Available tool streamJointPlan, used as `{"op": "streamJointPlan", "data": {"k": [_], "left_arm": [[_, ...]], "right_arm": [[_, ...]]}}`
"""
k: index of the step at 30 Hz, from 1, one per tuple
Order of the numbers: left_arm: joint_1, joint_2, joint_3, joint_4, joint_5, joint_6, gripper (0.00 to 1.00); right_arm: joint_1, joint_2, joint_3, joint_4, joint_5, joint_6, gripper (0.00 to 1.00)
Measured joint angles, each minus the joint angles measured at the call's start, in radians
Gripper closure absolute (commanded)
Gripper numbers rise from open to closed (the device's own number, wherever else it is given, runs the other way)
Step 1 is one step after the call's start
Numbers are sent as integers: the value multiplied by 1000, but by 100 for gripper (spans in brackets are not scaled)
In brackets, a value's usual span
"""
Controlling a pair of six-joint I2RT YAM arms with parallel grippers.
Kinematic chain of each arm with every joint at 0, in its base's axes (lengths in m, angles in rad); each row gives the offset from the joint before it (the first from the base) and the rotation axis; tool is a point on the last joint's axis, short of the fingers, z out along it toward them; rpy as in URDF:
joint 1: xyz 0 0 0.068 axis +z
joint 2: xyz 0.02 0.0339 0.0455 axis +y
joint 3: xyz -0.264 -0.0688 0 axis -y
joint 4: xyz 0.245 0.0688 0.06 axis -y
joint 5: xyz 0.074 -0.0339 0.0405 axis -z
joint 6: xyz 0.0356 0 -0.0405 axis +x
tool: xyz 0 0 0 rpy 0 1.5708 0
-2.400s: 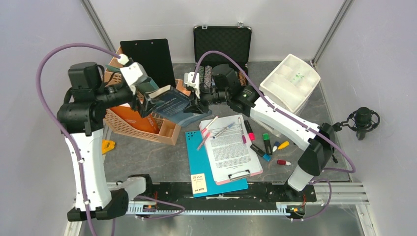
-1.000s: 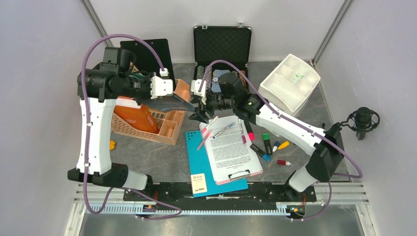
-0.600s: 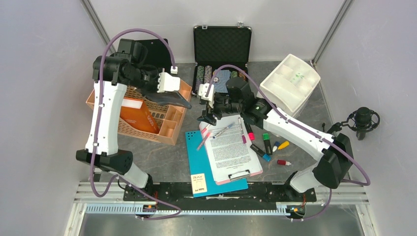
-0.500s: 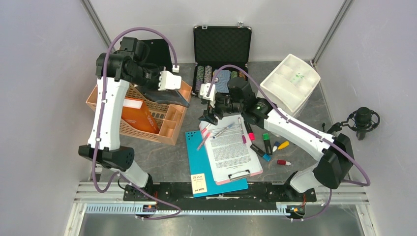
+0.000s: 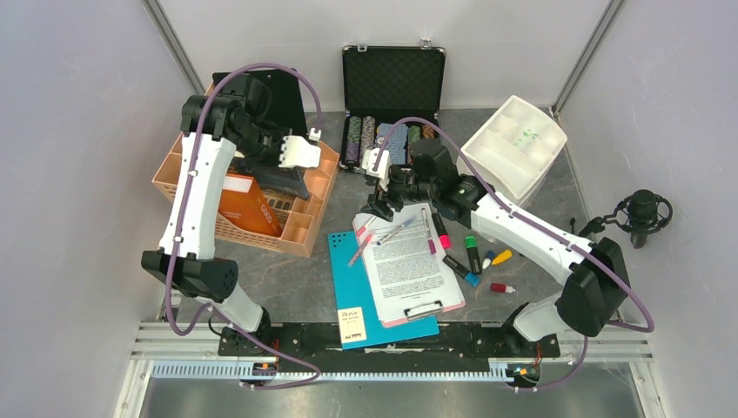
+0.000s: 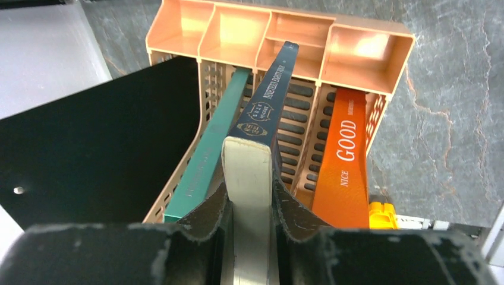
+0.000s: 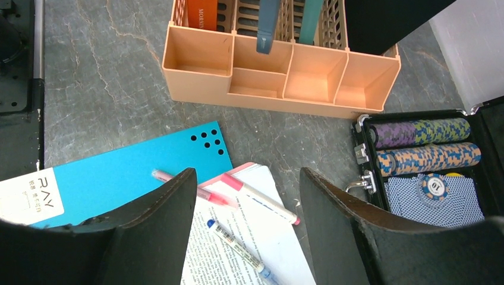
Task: Organize the desk
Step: Place the book in the storage box.
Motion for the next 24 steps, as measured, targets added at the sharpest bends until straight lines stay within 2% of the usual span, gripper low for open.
{"op": "streamJointPlan", "data": {"k": [12,24], "left_arm": [[52,0,-33,0,-96,13,98],[160,3,-126,53,-85,118,98]], "right_arm": [[-14,0,-27,13,-8,0,32],[-24,0,-64,28,-19,0,32]]}}
